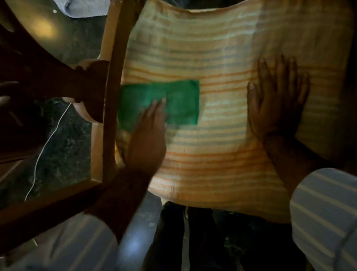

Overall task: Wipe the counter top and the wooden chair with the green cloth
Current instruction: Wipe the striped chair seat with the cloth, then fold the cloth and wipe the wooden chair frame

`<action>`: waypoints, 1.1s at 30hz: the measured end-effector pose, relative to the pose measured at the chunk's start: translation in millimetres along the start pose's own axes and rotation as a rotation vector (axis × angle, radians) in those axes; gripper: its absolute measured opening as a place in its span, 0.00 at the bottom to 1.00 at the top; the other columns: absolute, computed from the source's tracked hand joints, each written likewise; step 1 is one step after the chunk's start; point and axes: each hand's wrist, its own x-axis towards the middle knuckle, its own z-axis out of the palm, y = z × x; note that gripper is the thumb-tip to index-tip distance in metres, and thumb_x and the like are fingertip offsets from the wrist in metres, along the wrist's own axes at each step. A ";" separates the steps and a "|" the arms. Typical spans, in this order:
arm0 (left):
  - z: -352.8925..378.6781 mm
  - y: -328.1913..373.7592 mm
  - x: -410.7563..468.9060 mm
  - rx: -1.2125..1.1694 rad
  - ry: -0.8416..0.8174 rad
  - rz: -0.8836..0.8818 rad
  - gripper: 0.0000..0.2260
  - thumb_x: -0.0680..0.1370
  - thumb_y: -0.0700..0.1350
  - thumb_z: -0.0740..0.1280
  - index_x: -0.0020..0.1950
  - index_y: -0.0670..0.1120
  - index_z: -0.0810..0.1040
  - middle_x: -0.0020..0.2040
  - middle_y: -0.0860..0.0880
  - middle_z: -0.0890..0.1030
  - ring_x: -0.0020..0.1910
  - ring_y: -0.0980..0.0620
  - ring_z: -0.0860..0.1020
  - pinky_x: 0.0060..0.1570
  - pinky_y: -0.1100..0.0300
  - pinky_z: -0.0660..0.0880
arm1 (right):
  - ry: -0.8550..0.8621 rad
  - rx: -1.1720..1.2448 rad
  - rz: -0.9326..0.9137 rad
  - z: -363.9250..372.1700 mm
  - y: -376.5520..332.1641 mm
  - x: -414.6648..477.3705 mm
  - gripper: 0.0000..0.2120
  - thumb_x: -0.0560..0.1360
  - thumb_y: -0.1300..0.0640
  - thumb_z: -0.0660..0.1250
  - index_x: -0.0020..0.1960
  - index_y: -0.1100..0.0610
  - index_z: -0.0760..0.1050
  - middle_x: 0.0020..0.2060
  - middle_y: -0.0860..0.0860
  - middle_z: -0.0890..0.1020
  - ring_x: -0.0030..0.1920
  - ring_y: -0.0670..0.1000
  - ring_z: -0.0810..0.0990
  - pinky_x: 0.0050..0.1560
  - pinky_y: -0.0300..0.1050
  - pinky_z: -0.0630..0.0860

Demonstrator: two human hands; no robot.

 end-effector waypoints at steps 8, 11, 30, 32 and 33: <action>22.4 22.8 -113.2 0.037 -0.139 0.256 0.15 0.72 0.31 0.72 0.58 0.39 0.82 0.73 0.40 0.73 0.74 0.41 0.69 0.75 0.46 0.61 | -0.035 -0.001 -0.009 -5.7 -1.3 1.7 0.27 0.86 0.38 0.46 0.83 0.43 0.60 0.83 0.53 0.63 0.84 0.58 0.60 0.82 0.64 0.56; 5.1 20.3 -110.4 -0.054 -0.183 0.283 0.14 0.77 0.44 0.67 0.61 0.41 0.79 0.76 0.43 0.70 0.77 0.45 0.65 0.76 0.46 0.61 | -0.077 -0.002 -0.014 -13.5 -6.0 1.5 0.27 0.86 0.39 0.47 0.83 0.44 0.61 0.84 0.53 0.62 0.84 0.58 0.59 0.83 0.64 0.54; -51.0 20.8 -43.2 -0.307 -0.183 -0.698 0.19 0.71 0.52 0.76 0.57 0.45 0.82 0.53 0.45 0.85 0.51 0.44 0.83 0.46 0.59 0.76 | -1.076 0.317 -0.139 -89.7 -92.7 -48.7 0.30 0.67 0.42 0.81 0.66 0.45 0.78 0.63 0.51 0.83 0.63 0.57 0.81 0.61 0.50 0.78; -63.4 23.1 -44.0 -0.383 -0.184 -0.678 0.17 0.70 0.52 0.76 0.55 0.47 0.82 0.49 0.48 0.85 0.45 0.49 0.82 0.41 0.62 0.74 | -1.135 0.376 -0.099 -95.5 -92.3 -34.7 0.31 0.67 0.44 0.82 0.68 0.48 0.80 0.65 0.53 0.83 0.66 0.57 0.81 0.63 0.45 0.76; -70.5 26.1 -43.5 -0.402 -0.170 -0.667 0.16 0.69 0.52 0.76 0.54 0.48 0.82 0.48 0.49 0.85 0.43 0.51 0.81 0.39 0.62 0.74 | -1.134 0.422 -0.053 -98.0 -88.9 -28.5 0.31 0.67 0.45 0.83 0.68 0.50 0.81 0.65 0.54 0.84 0.66 0.57 0.81 0.62 0.43 0.75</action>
